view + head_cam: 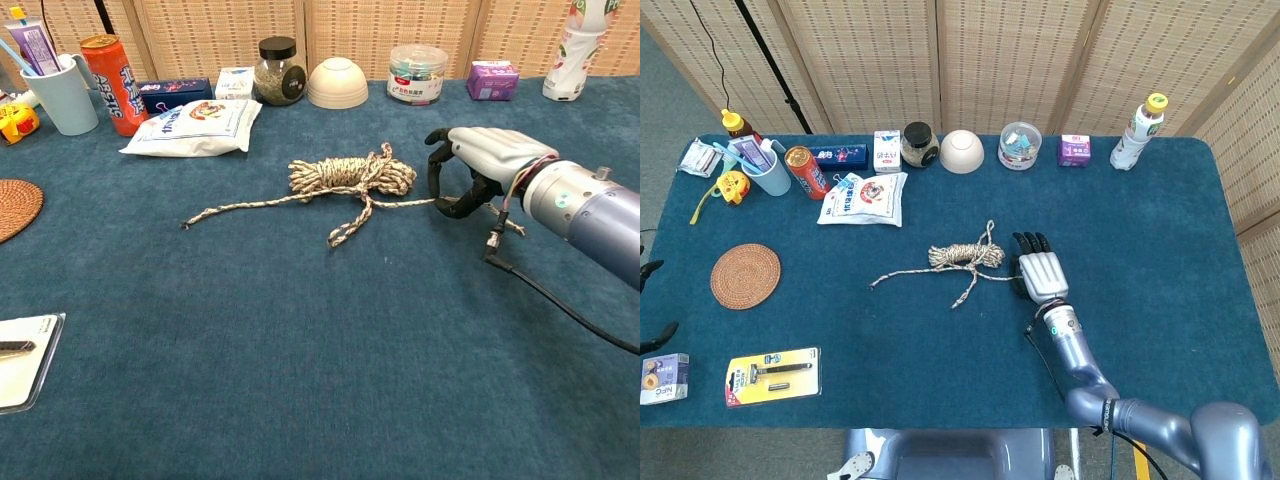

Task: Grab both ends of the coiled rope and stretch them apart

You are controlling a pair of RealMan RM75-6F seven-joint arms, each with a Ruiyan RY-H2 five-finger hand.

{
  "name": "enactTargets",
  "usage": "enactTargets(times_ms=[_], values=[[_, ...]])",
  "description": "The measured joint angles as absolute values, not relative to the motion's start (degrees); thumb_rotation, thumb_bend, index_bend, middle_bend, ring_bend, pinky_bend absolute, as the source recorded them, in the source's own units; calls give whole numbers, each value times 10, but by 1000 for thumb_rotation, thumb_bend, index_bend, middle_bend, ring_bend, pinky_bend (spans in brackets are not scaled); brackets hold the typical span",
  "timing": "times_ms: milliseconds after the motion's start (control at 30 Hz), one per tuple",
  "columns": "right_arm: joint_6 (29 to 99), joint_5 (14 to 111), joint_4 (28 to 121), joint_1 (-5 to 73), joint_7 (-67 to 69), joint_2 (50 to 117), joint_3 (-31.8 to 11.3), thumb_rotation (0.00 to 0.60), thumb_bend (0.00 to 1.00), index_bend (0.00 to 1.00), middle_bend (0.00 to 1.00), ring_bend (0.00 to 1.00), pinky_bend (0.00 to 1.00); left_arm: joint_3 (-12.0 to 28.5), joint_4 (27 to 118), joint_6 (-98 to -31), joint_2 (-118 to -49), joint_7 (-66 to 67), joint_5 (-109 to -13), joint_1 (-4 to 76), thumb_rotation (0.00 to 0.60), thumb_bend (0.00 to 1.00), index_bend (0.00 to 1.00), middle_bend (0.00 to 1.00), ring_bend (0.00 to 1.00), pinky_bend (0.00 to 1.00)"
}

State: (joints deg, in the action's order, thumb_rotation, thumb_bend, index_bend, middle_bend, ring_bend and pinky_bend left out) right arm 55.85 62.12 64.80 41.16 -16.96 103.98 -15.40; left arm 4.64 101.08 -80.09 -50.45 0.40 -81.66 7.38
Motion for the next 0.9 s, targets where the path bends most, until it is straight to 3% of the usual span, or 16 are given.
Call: enactTargets(times_ms=[267, 533, 900], values=[[586, 633, 696, 395, -173, 1020, -146, 600, 511, 611, 92, 0, 0, 59, 1021, -739, -523, 52, -803, 124, 547, 231, 258, 52, 34, 0], [610, 639, 737, 379, -181, 1006, -139, 600, 512, 614, 96, 0, 0, 84, 1038, -668, -561, 158, -736, 195, 546, 232, 267, 53, 33, 0], [621, 641, 759, 369, -186, 997, -133, 600, 514, 619, 102, 0, 0, 110, 1027, -620, -642, 256, -640, 274, 544, 232, 267, 53, 9, 0]])
